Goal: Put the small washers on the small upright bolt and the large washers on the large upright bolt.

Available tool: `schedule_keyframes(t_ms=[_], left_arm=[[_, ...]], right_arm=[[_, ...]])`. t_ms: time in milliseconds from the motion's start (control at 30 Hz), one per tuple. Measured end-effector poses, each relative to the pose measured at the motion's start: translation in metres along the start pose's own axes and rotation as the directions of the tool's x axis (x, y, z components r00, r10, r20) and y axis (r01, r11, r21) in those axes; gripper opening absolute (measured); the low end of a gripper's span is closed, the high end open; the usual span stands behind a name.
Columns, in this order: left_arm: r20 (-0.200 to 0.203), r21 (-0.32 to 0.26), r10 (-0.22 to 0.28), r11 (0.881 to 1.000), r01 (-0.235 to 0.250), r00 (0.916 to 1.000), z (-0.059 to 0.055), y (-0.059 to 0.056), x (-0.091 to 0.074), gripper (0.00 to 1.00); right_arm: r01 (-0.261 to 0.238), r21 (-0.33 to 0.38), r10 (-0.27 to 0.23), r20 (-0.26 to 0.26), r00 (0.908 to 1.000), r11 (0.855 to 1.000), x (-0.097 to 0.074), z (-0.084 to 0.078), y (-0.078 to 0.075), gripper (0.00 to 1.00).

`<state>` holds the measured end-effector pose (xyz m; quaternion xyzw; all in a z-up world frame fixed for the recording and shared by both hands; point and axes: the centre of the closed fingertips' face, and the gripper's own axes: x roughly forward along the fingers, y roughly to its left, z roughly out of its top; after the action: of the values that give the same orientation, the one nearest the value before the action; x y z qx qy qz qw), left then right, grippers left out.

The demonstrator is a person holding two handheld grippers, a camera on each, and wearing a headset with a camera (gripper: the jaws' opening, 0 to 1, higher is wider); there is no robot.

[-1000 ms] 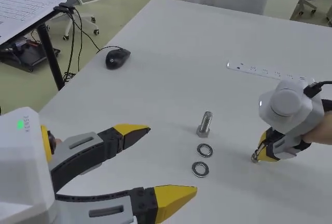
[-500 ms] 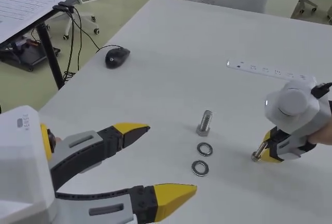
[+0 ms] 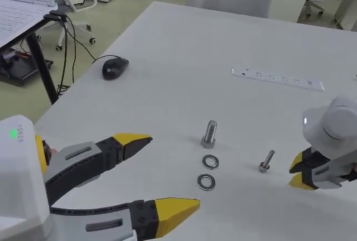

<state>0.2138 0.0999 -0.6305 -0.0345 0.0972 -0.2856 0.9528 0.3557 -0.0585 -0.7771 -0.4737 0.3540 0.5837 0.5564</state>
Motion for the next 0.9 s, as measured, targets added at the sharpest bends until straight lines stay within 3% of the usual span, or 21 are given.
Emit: schedule_keyframes(t_ms=[100,333,667,900], left_arm=[[0.008,0.001,-0.002,1.000,0.002,1.0000,0.002,-0.002,-0.001,0.62],[0.019,-0.001,0.010,1.000,-0.010,0.9998,0.004,-0.002,-0.006,0.62],[0.029,0.002,0.032,0.999,-0.032,0.9991,0.008,0.001,-0.013,0.62],[0.035,-0.005,0.040,0.999,-0.040,0.9986,0.009,0.005,-0.015,0.62]], right_arm=[[-0.020,-0.035,0.021,0.028,0.9994,0.999,0.004,0.017,0.014,0.15],[-0.072,-0.104,0.079,0.061,0.9950,0.992,0.025,0.057,0.029,0.15],[-0.098,-0.134,0.111,0.090,0.9898,0.986,0.047,0.095,0.026,0.15],[-0.109,-0.146,0.125,0.103,0.9868,0.983,0.061,0.107,0.025,0.16]])
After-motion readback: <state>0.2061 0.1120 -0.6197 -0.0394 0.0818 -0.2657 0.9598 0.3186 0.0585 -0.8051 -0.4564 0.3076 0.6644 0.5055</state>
